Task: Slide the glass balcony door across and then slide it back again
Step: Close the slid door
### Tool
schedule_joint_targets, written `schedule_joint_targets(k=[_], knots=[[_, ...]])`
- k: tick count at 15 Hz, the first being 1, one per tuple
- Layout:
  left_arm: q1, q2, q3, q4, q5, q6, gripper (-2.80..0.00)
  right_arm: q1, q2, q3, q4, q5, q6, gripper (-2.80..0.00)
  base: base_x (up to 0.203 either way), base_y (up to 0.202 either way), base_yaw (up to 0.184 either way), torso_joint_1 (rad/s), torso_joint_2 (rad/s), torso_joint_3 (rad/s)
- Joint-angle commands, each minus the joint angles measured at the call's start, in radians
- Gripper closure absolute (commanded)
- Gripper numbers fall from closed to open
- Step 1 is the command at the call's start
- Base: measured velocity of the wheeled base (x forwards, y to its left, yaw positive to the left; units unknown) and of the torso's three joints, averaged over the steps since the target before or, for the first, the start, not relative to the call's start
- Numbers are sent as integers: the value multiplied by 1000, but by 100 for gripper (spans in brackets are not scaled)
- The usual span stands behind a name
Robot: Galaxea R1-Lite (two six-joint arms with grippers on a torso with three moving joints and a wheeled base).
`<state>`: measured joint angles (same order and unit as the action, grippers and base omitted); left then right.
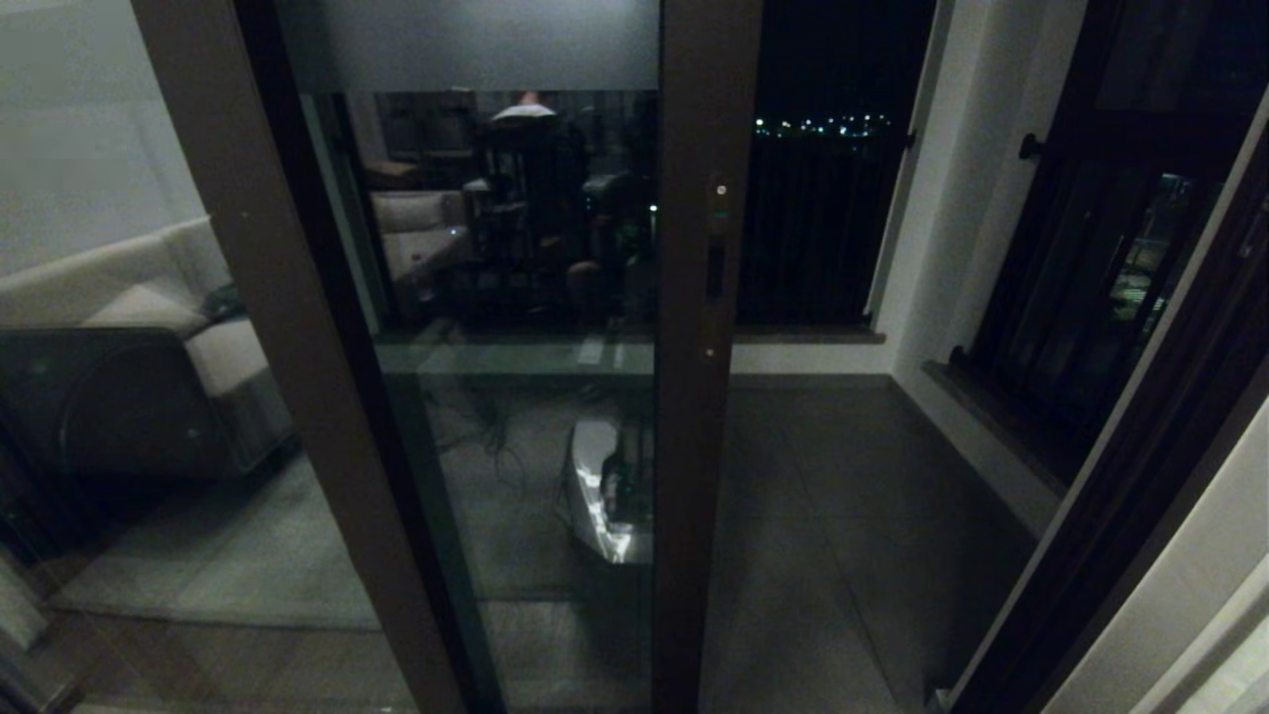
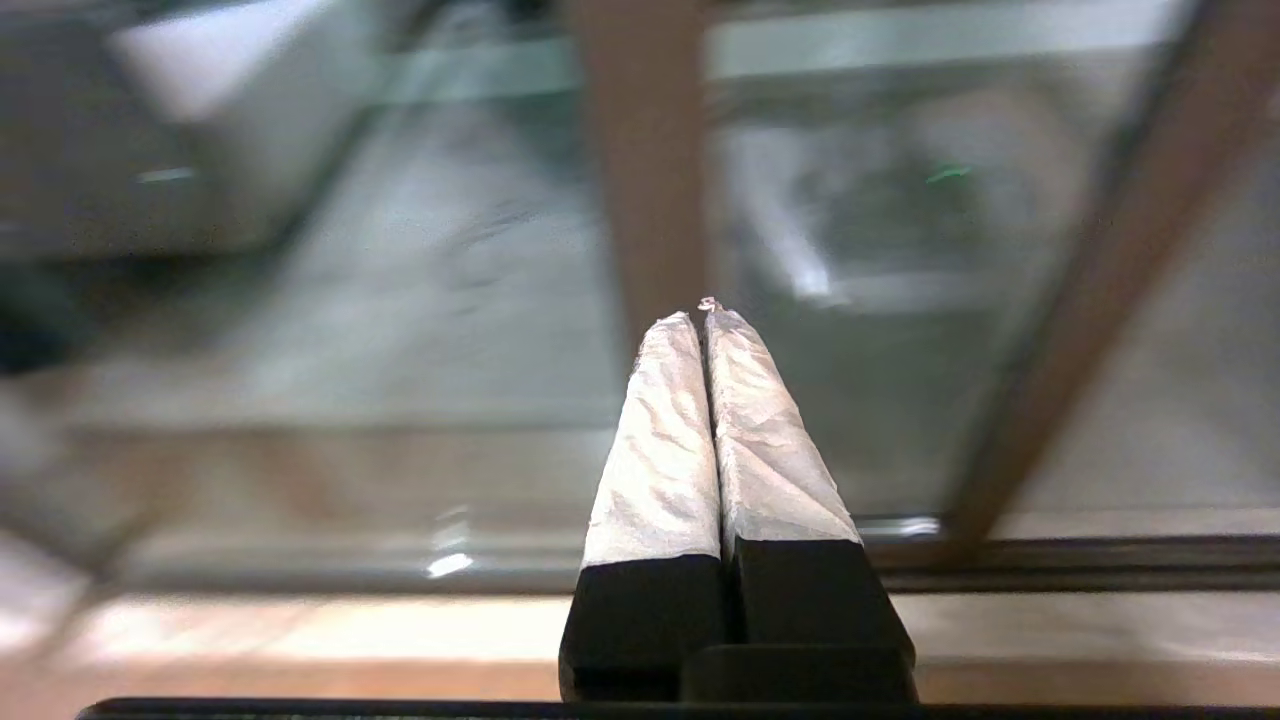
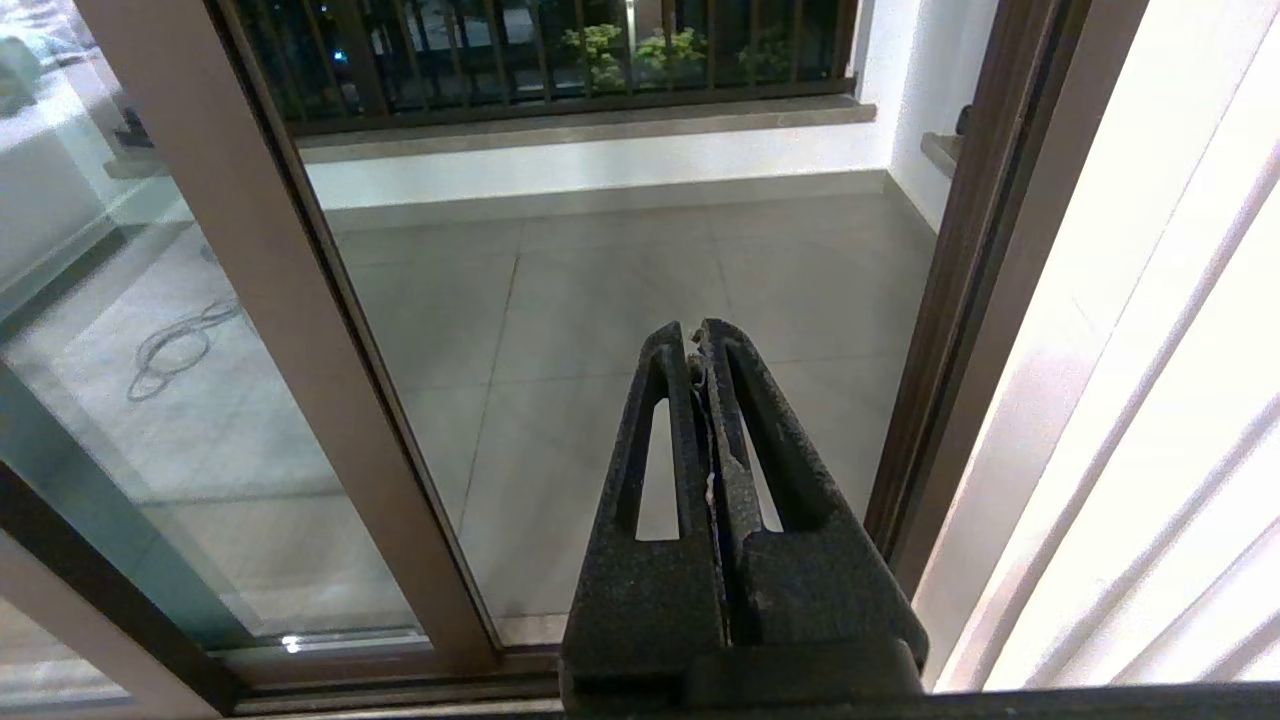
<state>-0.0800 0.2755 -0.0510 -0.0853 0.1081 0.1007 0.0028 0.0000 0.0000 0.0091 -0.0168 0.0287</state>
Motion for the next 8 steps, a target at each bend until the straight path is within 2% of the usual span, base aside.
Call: schedule_joint_targets(k=[1, 4, 5, 7, 8], knots=[[70, -37, -86, 122, 13, 18, 0, 0, 0, 2, 0, 0, 0, 0, 0, 0, 0, 0, 0, 0], [83, -215, -31, 157, -96, 25, 0, 0, 0, 2, 0, 0, 0, 0, 0, 0, 0, 0, 0, 0], [83, -256, 15, 166, -118, 23, 0, 0, 0, 2, 0, 0, 0, 0, 0, 0, 0, 0, 0, 0], [83, -277, 22, 182, -152, 16, 0, 0, 0, 2, 0, 0, 0, 0, 0, 0, 0, 0, 0, 0], [83, -277, 24, 179, -145, 15, 0, 0, 0, 2, 0, 0, 0, 0, 0, 0, 0, 0, 0, 0]])
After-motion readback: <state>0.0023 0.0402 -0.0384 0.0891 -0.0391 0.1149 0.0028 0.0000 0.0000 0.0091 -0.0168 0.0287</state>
